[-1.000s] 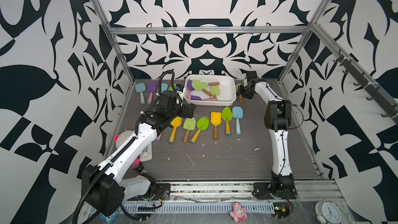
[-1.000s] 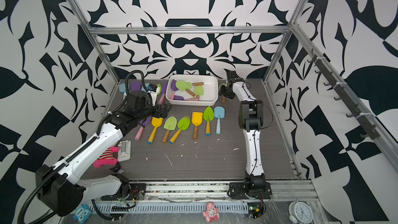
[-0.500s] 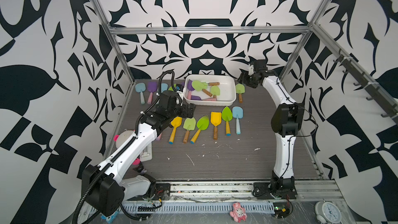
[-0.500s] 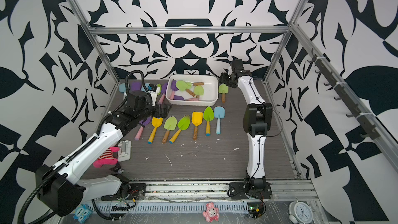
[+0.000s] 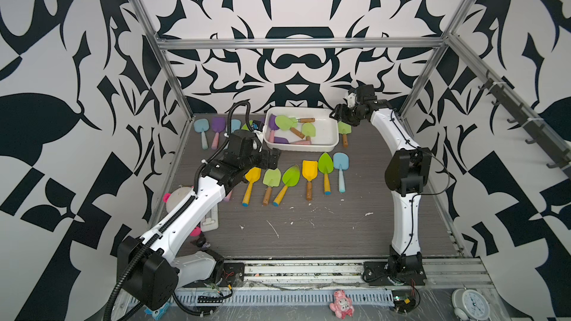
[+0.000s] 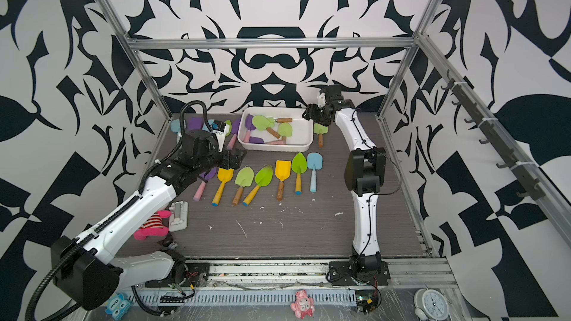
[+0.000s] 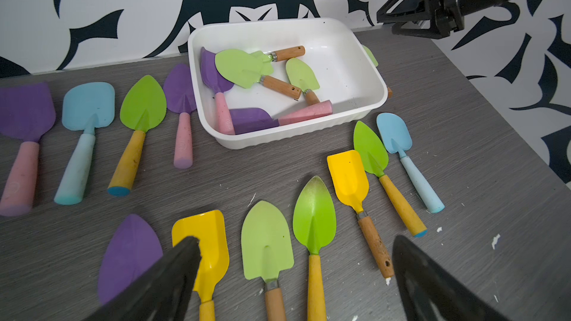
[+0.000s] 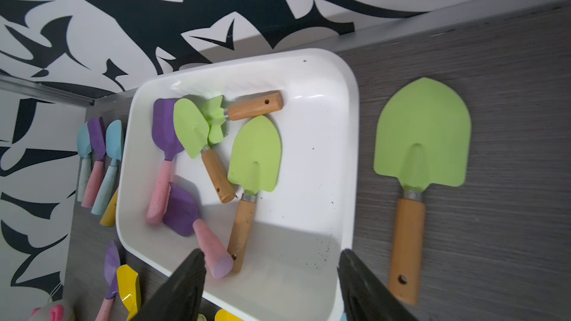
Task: Take the shovel out of the storage box
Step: Pick up the shovel from the storage box.
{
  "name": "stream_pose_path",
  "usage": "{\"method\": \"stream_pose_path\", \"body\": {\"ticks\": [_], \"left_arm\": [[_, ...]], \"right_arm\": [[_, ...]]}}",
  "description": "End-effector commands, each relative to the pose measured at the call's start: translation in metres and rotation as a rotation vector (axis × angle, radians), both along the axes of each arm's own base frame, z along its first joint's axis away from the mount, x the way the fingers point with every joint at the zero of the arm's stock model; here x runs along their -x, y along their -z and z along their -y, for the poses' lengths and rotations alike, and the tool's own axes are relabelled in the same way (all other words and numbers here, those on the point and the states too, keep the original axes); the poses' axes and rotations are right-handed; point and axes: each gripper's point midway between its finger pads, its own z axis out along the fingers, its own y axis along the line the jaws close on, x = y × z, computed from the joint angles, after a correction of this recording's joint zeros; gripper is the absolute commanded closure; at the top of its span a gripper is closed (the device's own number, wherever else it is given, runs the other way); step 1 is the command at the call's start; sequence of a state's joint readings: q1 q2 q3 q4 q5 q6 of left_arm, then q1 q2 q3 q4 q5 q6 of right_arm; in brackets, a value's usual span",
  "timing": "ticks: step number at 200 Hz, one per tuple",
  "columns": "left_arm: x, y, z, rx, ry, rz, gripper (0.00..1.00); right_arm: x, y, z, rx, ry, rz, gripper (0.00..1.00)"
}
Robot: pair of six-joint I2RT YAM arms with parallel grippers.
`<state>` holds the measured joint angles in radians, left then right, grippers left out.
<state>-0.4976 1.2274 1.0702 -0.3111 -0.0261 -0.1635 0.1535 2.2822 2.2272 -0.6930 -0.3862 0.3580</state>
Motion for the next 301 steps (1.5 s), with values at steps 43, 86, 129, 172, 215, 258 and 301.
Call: {"method": "stream_pose_path", "body": {"ticks": [43,86,129,172,215,258,301], "left_arm": [[0.004,-0.003,-0.003,0.01,-0.01,0.007,0.01],[0.008,-0.002,-0.005,0.009,-0.011,0.0,0.01],[0.013,-0.001,-0.008,0.005,-0.015,-0.007,0.0],[0.017,0.0,-0.012,-0.003,-0.02,-0.01,0.01],[0.018,-0.002,-0.014,-0.018,-0.02,-0.011,0.01],[0.021,0.002,-0.016,-0.029,-0.021,-0.025,0.01],[0.022,0.003,-0.018,-0.034,-0.029,-0.03,0.01]], "right_arm": [[0.0,0.002,-0.068,-0.06,-0.127,0.005,0.32],[-0.004,0.022,-0.107,-0.083,-0.201,0.019,0.33],[-0.015,0.034,-0.13,-0.073,-0.223,0.075,0.33],[-0.024,0.053,-0.142,-0.057,-0.23,0.095,0.33],[-0.03,0.069,-0.149,-0.015,-0.236,0.121,0.34],[-0.024,0.091,-0.161,0.077,-0.289,0.137,0.34],[-0.026,0.093,-0.164,0.15,-0.305,0.175,0.39]]}}
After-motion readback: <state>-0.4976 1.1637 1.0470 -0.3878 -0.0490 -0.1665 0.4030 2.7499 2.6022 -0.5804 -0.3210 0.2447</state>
